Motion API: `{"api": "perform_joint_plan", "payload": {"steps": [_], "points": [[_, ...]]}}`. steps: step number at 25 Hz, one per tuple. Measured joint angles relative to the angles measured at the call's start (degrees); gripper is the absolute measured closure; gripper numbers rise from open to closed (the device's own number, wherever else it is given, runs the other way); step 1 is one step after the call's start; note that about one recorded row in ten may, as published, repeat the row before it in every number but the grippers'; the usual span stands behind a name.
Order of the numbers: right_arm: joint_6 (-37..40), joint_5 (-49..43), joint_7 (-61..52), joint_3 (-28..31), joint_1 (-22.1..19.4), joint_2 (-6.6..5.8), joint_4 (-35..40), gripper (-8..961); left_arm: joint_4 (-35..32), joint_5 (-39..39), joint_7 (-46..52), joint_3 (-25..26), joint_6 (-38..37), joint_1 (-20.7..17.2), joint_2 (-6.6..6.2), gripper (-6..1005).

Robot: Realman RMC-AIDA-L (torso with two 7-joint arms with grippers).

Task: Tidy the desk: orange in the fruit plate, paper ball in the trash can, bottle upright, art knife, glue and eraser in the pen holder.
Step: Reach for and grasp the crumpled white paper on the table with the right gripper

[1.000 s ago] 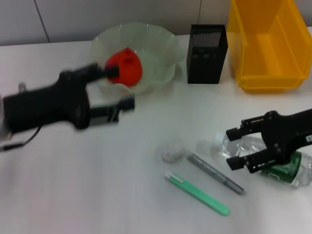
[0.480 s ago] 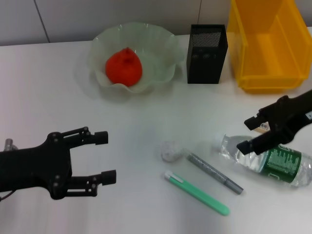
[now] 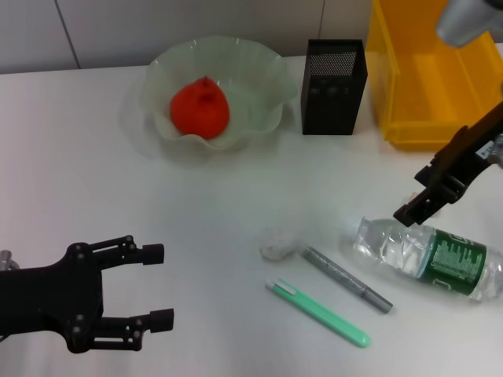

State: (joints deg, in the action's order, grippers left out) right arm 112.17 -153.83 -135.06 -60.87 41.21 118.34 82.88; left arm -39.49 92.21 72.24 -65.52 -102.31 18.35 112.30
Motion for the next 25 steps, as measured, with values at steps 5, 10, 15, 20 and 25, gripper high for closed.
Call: {"api": "perform_joint_plan", "payload": {"steps": [5, 10, 15, 20, 25], "points": [[-1.92, -0.23, -1.2, -4.83, 3.57, 0.61, -3.4, 226, 0.04, 0.0, -0.14, 0.03, 0.11, -0.53, -0.06, 135], [-6.72, 1.11, -3.82, -10.17, 8.29, 0.81, -11.24, 228, 0.34, 0.08, -1.06, 0.04, -0.02, -1.25, -0.02, 135], [-15.99, 5.81, -4.07, -17.5, 12.63, 1.16, -22.91, 229, 2.24, 0.09, -2.78, 0.04, -0.1, -1.6, -0.19, 135], [-19.41, 7.89, -4.07, -20.66, 13.06, 1.24, -25.42, 230, 2.31, 0.09, -3.24, 0.04, -0.12, -2.04, -0.23, 135], [-24.13, 10.83, -4.08, -24.72, 13.21, 1.33, -28.37, 232, 2.46, 0.08, -3.29, 0.04, -0.01, -2.27, -0.24, 135]]}}
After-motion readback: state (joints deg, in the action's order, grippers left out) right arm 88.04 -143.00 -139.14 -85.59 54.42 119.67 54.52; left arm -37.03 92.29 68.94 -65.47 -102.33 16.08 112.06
